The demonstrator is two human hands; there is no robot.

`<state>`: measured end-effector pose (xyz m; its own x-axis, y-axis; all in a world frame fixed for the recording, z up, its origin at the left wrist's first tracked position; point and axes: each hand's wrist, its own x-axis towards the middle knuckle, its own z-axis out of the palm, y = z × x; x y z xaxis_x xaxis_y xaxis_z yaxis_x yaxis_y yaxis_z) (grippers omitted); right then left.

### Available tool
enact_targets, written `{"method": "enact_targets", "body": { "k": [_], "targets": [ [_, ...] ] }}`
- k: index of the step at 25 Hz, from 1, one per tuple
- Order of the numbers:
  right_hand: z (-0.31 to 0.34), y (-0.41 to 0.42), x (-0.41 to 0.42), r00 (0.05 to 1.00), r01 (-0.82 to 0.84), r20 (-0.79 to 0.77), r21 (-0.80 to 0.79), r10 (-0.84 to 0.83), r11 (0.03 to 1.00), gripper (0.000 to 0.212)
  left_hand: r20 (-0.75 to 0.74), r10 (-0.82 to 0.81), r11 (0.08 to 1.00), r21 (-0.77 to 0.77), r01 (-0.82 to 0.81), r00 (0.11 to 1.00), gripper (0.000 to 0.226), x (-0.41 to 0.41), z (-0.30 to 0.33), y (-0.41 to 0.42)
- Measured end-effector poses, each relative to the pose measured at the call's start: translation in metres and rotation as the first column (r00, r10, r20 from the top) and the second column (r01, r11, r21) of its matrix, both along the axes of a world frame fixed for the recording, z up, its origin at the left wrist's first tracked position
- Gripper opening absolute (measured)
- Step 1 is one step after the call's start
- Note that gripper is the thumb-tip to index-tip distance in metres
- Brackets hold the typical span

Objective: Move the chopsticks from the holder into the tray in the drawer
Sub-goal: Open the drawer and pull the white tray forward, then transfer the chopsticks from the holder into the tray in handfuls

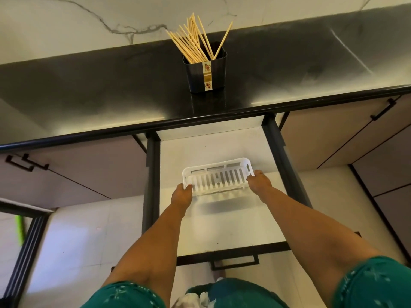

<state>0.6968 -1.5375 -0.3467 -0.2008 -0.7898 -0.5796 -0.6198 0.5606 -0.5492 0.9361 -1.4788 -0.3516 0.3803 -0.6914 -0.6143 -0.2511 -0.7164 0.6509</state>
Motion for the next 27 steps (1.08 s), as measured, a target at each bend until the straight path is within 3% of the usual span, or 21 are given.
{"method": "enact_targets", "body": {
  "k": [3,10,17,27],
  "targets": [
    [0.01,0.013,-0.001,0.998,-0.051,-0.04,-0.025,0.05,0.998,0.038,0.099,0.063,0.996,-0.075,-0.055,0.993,0.06,-0.003,0.011,0.009],
    [0.046,0.041,-0.007,0.932,-0.323,-0.187,-0.049,0.309,0.945,0.037,0.074,0.066,0.987,-0.149,-0.054,0.995,0.061,-0.021,0.048,0.039],
    [0.096,0.041,0.017,0.958,-0.288,-0.076,-0.19,0.278,0.939,0.043,0.092,-0.008,0.952,-0.304,0.035,0.996,0.056,-0.025,0.098,0.035],
    [0.173,-0.091,0.093,0.979,-0.153,0.062,-0.406,0.195,0.901,0.038,0.118,-0.103,0.851,-0.503,0.149,0.988,0.056,0.027,0.183,-0.105]
  ]
}}
